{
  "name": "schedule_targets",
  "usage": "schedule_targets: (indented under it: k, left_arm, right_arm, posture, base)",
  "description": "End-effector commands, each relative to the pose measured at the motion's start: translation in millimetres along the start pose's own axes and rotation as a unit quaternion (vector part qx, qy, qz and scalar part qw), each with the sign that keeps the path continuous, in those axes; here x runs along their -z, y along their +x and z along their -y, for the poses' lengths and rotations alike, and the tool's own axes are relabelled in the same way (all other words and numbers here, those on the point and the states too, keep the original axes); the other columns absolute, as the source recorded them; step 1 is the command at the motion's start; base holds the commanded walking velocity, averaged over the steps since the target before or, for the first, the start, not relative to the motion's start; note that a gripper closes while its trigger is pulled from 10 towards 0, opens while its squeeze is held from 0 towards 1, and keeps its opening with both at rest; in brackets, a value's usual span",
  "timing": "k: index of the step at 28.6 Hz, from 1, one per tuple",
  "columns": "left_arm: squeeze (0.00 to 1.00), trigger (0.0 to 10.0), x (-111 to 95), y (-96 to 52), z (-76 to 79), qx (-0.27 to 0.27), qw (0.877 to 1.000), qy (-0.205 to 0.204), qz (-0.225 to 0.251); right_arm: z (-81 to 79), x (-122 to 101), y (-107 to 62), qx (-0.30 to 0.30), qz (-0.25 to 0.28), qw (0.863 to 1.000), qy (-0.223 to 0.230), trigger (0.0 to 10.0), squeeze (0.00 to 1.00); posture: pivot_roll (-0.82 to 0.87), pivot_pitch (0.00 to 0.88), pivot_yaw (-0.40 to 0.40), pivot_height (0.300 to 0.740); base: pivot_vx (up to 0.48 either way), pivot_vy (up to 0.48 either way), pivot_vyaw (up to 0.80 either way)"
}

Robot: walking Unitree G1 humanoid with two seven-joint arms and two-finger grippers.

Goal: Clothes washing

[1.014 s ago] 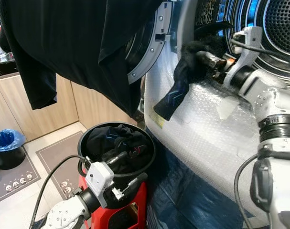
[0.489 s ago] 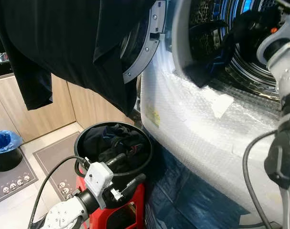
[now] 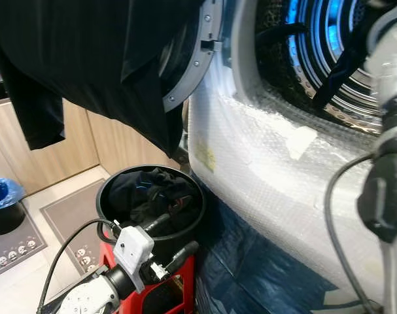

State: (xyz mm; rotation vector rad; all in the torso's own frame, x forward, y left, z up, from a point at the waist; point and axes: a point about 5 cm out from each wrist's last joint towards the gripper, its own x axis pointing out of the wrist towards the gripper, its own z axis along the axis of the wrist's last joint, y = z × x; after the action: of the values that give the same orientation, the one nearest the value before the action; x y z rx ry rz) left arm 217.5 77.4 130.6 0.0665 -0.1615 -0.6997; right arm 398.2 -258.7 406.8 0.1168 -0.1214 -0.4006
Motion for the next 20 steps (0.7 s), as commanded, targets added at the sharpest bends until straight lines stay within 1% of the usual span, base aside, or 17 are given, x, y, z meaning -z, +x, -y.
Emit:
schedule_targets:
  k: [1,2,3,5,9,10,12,13,15,16,17,18,19,20]
  left_arm:
    - [0.00,10.0,-1,-1.8,3.6,-0.007,1.000,-0.001,-0.003]
    - [0.00,10.0,-1,-1.8,3.6,-0.007,1.000,-0.001,-0.003]
    - [0.00,10.0,-1,-2.3,4.0,-0.010,1.000,-0.004,-0.003]
    - [0.00,10.0,-1,-2.5,4.7,-0.011,1.000,-0.005,-0.004]
    - [0.00,10.0,-1,-3.0,7.2,-0.012,1.000,-0.005,-0.005]
    - [0.00,10.0,-1,-3.0,7.6,-0.012,1.000,-0.006,-0.005]
    - [0.00,10.0,-1,-2.9,8.6,-0.012,1.000,-0.007,-0.005]
    - [0.00,10.0,-1,-3.0,9.0,-0.012,1.000,-0.008,-0.005]
    - [0.00,10.0,-2,-3.9,9.6,-0.011,1.000,-0.009,-0.006]
    - [0.00,10.0,-2,-5.1,10.0,-0.010,1.000,-0.009,-0.008]
    - [0.00,10.0,-2,-5.7,10.2,-0.010,1.000,-0.009,-0.008]
    - [0.00,10.0,-2,-5.7,10.2,-0.010,1.000,-0.009,-0.008]
    - [0.00,10.0,-1,-7.8,10.6,-0.009,1.000,-0.009,-0.013]
    - [0.00,10.0,0,-8.9,10.8,-0.010,1.000,-0.010,-0.015]
  right_arm:
    - [-8.3,17,-0.1,-0.003,-0.038,0.998,-0.040,10.0,0.00]
    - [-8.3,17,-0.1,-0.003,-0.038,0.998,-0.040,10.0,0.00]
    - [-13.4,24,-0.8,-0.016,-0.060,0.997,-0.045,10.0,0.00]
    - [-15.8,28,-1.1,-0.022,-0.070,0.996,-0.043,10.0,0.00]
    - [-17.6,33,-1.9,-0.028,-0.094,0.994,-0.037,10.0,0.00]
    - [-17.7,35,-2.2,-0.032,-0.102,0.994,-0.028,10.0,0.00]
    - [-12.6,38,-1.7,-0.026,-0.118,0.993,-0.017,10.0,0.00]
    - [-7.5,41,-1.1,-0.015,-0.125,0.992,-0.013,10.0,0.00]
    - [4.6,47,0.3,0.013,-0.136,0.991,-0.008,10.0,0.00]
    - [17.0,50,1.6,0.046,-0.135,0.990,-0.010,10.0,0.00]
    - [20.9,51,2.0,0.056,-0.133,0.989,-0.012,10.0,0.00]
    - [20.9,51,2.0,0.056,-0.133,0.989,-0.012,10.0,0.00]
    - [31.9,52,2.4,0.086,-0.133,0.987,-0.013,10.0,0.00]
    - [36.4,53,2.6,0.097,-0.131,0.987,-0.014,10.0,0.00]
  posture:
    - [0.09,0.000,-0.163,0.740]
    - [0.09,0.000,-0.163,0.740]
    - [0.09,0.000,-0.166,0.740]
    - [0.09,0.000,-0.171,0.740]
    - [0.09,0.000,-0.172,0.740]
    - [0.09,0.000,-0.171,0.740]
    - [0.08,0.000,-0.171,0.740]
    - [0.08,0.000,-0.171,0.740]
    - [0.08,0.005,-0.168,0.740]
    - [0.07,0.014,-0.167,0.740]
    - [0.07,0.014,-0.167,0.740]
    - [0.07,0.014,-0.167,0.740]
    - [0.07,0.032,-0.166,0.740]
    - [0.07,0.035,-0.166,0.740]
  base:
    - [0.000,0.000,0.00]
    - [0.000,0.000,0.00]
    - [0.000,0.000,0.00]
    - [0.000,0.000,0.00]
    - [0.000,0.000,0.00]
    - [0.000,0.000,0.00]
    - [0.000,0.000,0.00]
    - [0.000,0.000,0.00]
    - [0.000,0.000,0.00]
    - [0.000,0.000,0.00]
    - [0.000,0.000,0.00]
    - [0.000,0.000,0.00]
    - [0.000,0.000,0.00]
    - [0.000,0.000,0.00]
